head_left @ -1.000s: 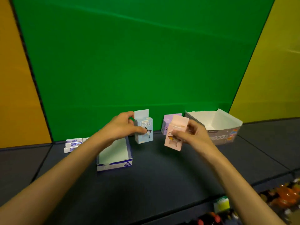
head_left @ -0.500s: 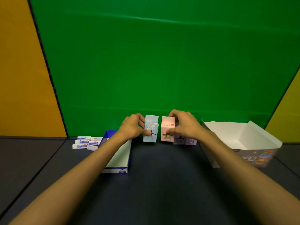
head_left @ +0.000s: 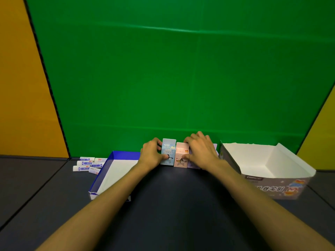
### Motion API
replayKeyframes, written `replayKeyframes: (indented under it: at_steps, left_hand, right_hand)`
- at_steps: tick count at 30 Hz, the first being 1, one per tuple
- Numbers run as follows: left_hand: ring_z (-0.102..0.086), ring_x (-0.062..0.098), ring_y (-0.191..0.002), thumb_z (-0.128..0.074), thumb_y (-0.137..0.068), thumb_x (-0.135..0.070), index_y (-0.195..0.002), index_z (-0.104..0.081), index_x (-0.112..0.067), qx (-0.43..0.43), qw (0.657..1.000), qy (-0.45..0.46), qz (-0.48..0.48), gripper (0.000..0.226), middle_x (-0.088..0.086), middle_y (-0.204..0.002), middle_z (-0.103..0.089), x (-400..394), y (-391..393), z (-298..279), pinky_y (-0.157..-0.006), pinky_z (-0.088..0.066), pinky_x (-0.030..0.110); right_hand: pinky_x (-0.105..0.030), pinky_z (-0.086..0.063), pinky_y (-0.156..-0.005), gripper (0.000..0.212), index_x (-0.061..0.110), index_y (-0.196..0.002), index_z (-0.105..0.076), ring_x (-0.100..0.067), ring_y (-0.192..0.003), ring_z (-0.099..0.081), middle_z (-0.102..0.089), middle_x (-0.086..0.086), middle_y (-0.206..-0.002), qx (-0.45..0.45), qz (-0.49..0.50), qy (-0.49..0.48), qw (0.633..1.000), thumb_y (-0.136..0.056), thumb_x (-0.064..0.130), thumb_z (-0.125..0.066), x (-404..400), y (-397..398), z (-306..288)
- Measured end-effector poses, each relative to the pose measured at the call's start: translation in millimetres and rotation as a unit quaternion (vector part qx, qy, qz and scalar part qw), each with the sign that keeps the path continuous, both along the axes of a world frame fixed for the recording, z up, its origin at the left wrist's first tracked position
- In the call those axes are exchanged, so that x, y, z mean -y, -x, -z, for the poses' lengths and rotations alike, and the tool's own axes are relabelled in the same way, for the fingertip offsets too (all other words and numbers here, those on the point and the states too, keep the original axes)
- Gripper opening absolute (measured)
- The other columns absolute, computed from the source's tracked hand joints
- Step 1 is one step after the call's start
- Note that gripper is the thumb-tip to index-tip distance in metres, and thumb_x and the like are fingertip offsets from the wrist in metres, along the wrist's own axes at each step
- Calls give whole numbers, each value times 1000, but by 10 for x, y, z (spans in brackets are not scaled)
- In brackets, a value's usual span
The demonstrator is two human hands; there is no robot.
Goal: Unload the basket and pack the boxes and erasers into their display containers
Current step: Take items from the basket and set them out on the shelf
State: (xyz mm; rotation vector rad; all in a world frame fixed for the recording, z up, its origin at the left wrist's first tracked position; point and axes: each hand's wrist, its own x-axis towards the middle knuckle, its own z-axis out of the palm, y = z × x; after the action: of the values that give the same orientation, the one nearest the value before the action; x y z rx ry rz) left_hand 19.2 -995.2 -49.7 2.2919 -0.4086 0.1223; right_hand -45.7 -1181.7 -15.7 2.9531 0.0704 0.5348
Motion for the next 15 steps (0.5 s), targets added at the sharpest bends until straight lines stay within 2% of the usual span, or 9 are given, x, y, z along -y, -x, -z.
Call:
replayKeyframes:
  at_steps: [3, 6, 11, 15]
  left_hand:
    - [-64, 20, -94, -89, -69, -19, -102, -59, -16, -4, 1000, -7, -9, 45, 1, -100, -68, 46, 8, 88, -81, -53, 36]
    - [-63, 19, -96, -87, -73, -23, -103, -58, -16, -2, 1000, -20, -21, 43, 1, -105, -68, 82, 32, 138, -81, -52, 33]
    - [-58, 26, -109, -82, -75, -40, -124, -56, -14, -5, 998, -49, -41, 61, 3, -119, -62, -2, 154, 7, -85, -47, 34]
    - [-61, 25, -111, -71, -83, -36, -118, -65, -23, 58, 995, -64, -39, 37, 3, -123, -66, -342, 365, -265, -93, -49, 37]
  right_hand:
    - [-38, -37, -97, 57, 21, -132, -53, -22, -118, -44, -56, 0, -126, 13, -9, -15, 1000, -86, 52, -67, -1, 24, -9]
    - [-38, -36, -97, 49, 21, -132, -54, -21, -119, -45, -56, 0, -127, 31, -30, -57, 997, -91, 46, -62, -27, 68, -44]
    - [-39, -36, -96, 41, 23, -132, -54, -23, -118, -48, -57, 1, -126, 39, -80, -99, 991, -95, 40, -56, -193, 180, -116]
    - [-40, -40, -92, 37, 24, -128, -56, -25, -115, -52, -58, 0, -123, 31, -133, -139, 981, -94, 40, -56, -444, 204, -143]
